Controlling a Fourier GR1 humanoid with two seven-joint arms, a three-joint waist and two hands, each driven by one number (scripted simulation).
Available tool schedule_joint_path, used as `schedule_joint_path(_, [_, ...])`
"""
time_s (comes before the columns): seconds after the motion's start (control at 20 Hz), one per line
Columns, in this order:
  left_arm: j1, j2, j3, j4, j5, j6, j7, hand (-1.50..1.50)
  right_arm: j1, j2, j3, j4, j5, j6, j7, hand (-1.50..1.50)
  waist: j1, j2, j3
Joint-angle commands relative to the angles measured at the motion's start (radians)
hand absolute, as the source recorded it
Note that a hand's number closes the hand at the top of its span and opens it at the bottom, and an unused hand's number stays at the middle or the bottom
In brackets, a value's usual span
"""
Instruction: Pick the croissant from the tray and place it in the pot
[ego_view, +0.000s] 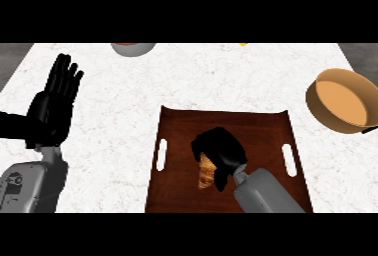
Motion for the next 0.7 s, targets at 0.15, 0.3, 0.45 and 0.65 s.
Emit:
schedule_joint_path(0.15, [-0.013,-0.022,-0.001,0.036,-0.022,0.009,-0.033,0.0,0.048,0.042,0.034,0.049,0.068,-0.147,0.036,1.5,-0.001,0.018,0.014])
schedule_joint_path(0.3, [0.012,0.023,0.043,0.018,0.01,-0.026,-0.02,0.0,0.084,-0.004,0.005,-0.168,0.112,-0.085,0.112,1.5,-0.008,0.015,0.014])
schedule_joint_path(0.45, [0.024,-0.011,0.006,0.016,-0.012,-0.016,-0.038,0.0,-0.03,0.041,-0.057,-0.133,0.103,-0.085,0.278,1.5,0.003,0.018,0.014])
schedule_joint_path(0.65, [0.001,-0.017,-0.017,-0.009,-0.008,-0.025,-0.019,0.0,-0.257,0.043,-0.261,0.015,0.11,-0.089,0.578,1.5,0.069,0.034,0.011])
